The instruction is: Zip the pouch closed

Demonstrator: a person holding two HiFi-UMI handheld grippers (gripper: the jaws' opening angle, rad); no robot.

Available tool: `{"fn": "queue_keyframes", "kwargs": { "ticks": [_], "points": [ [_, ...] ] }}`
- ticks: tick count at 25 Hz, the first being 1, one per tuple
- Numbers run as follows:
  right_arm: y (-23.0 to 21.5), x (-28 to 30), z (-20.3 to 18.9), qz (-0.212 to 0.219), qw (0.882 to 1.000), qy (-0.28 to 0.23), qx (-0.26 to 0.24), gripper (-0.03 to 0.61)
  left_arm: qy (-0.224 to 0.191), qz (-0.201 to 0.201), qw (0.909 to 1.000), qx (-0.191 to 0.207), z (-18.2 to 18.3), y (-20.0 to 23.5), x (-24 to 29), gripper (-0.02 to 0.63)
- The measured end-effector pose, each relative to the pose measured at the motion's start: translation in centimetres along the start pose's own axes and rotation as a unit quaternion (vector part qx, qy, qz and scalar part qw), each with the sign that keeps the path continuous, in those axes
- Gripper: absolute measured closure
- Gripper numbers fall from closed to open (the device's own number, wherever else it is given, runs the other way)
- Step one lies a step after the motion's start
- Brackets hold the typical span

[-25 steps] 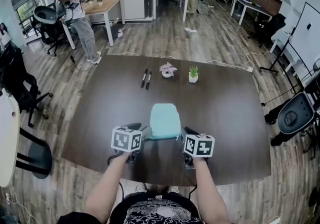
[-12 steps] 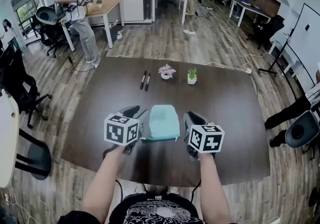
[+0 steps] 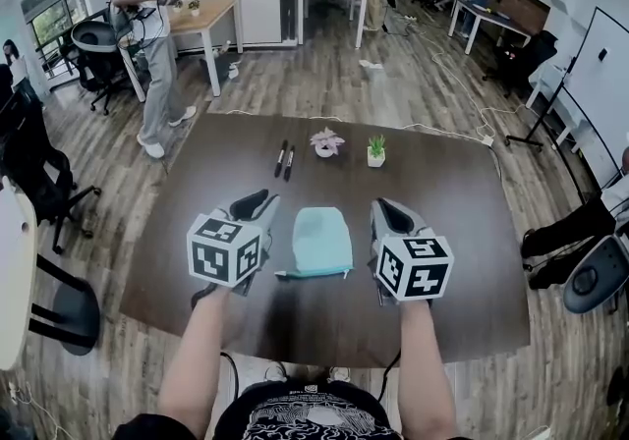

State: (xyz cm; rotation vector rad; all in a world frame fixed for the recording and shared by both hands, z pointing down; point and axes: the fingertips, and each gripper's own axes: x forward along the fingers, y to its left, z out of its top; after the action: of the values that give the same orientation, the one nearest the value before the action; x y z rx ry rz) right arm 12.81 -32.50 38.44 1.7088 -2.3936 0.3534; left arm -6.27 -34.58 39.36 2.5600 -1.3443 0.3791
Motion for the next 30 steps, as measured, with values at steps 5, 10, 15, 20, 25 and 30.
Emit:
{"fn": "queue_keyframes", "kwargs": {
  "ticks": [5,10,15,20,25,30],
  "points": [
    [0.1,-0.3,1.2,-0.004,1.000,-0.017,-0.018,0.578,-0.012,0.006,0.9999,0.002,0.3,0.6,-0.4,0.564],
    [0.4,-0.6,1.9,-0.002,0.999,-0.036,-0.033,0.578,-0.023,0.012,0.9997,0.003,0.6,0.9,-0.8,0.592],
    [0.7,-0.7,2.1,0.000,0.999,-0.040,-0.037,0.579,-0.024,0.018,0.9996,-0.003,0.5,1.1,-1.2,0.607],
    [0.5,-0.8,2.2,-0.003,0.998,-0.043,-0.034,0.578,-0.023,0.023,0.9995,-0.003,0.4,1.5,-1.4,0.609],
    [0.5,-0.7,2.1,-0.003,0.998,-0.046,-0.036,0.578,-0.024,0.024,0.9994,-0.006,0.2,1.7,-1.4,0.609],
    [0.8,-0.9,2.3,-0.003,0.998,-0.046,-0.035,0.578,-0.023,0.024,0.9994,-0.006,0.4,1.7,-1.7,0.609]
  ]
}}
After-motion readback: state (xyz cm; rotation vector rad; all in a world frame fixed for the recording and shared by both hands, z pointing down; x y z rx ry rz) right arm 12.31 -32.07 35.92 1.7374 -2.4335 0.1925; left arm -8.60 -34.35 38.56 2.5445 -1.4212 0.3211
